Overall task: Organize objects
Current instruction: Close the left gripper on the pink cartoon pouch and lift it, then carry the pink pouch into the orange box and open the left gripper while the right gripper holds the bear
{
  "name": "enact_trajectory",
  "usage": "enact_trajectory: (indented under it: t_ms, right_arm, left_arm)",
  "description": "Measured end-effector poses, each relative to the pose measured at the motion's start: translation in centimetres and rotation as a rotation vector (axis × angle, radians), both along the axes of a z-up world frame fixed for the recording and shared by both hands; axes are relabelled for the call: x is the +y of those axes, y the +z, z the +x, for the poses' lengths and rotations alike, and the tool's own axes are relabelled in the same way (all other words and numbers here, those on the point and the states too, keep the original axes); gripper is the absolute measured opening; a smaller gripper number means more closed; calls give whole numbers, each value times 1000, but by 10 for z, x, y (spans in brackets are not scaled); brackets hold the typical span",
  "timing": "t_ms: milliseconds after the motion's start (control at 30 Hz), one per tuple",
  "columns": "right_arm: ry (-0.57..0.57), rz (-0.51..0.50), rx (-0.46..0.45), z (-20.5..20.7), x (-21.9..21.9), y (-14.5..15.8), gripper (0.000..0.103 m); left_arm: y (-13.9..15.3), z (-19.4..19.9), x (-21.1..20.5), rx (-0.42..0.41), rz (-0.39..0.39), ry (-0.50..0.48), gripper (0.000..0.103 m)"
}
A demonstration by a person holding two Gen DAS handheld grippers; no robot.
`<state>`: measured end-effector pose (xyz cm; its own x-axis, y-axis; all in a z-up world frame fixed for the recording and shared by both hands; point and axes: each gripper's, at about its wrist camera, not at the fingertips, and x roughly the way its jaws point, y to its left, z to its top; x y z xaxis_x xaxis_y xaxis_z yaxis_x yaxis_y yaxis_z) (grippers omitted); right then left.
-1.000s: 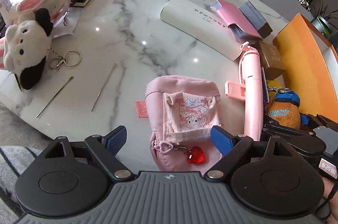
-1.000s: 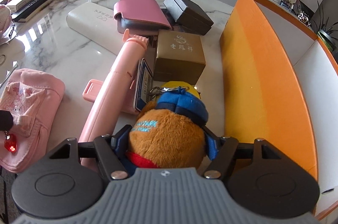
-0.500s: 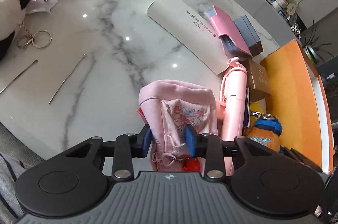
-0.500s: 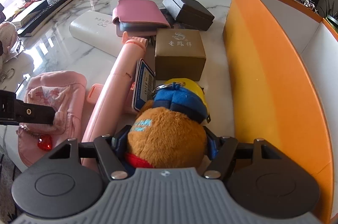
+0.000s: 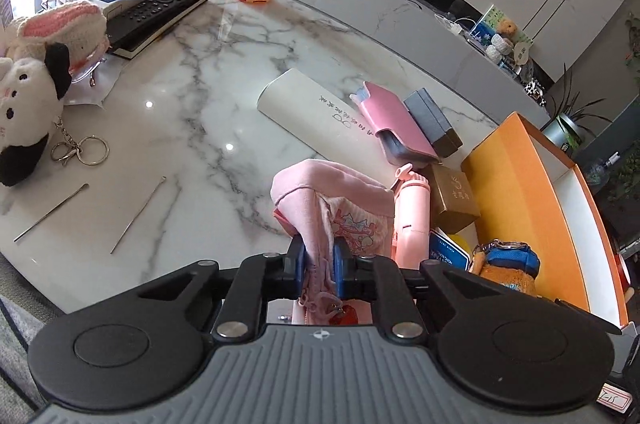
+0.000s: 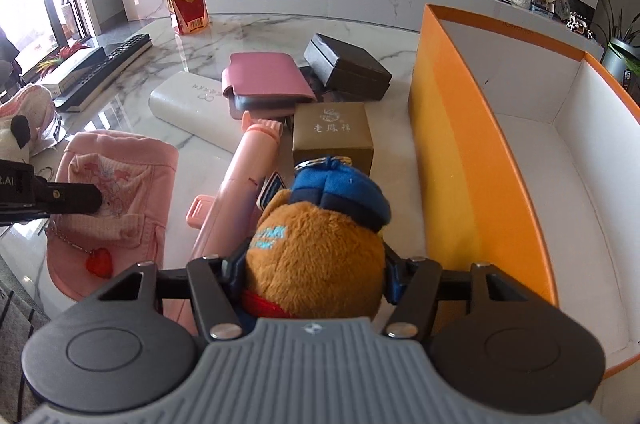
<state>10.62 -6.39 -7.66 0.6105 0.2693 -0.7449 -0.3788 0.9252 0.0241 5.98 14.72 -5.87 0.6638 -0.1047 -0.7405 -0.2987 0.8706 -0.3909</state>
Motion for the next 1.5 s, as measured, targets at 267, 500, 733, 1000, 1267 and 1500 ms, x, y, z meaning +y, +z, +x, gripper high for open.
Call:
enact_trajectory:
  t_ms: [267,500,733,1000,1267,1500]
  right_arm:
    - [20,76,-9,-13,-7,28,63]
    - [27,106,-53,-20,-18,59,63]
    - [1,106,-109,-28,-43,100,63]
    - [-77,138,-200,-26,-98,142,63]
    - [-239,140,-190,-7,-183,144,63]
    - [-273,114,-119,25,-211,111,63]
  left_arm:
    - [17,-12,-18,-66,77,-44,17]
    - [50,-23,-33,-127,83,-57,17]
    - [89,-13,-70,-164,35,-122,17]
    - [109,22,-127,-175,21,-182,17]
    - [103,62,-184,-126,-17,-265,17]
    - [67,91,-225,20,-31,-255,17]
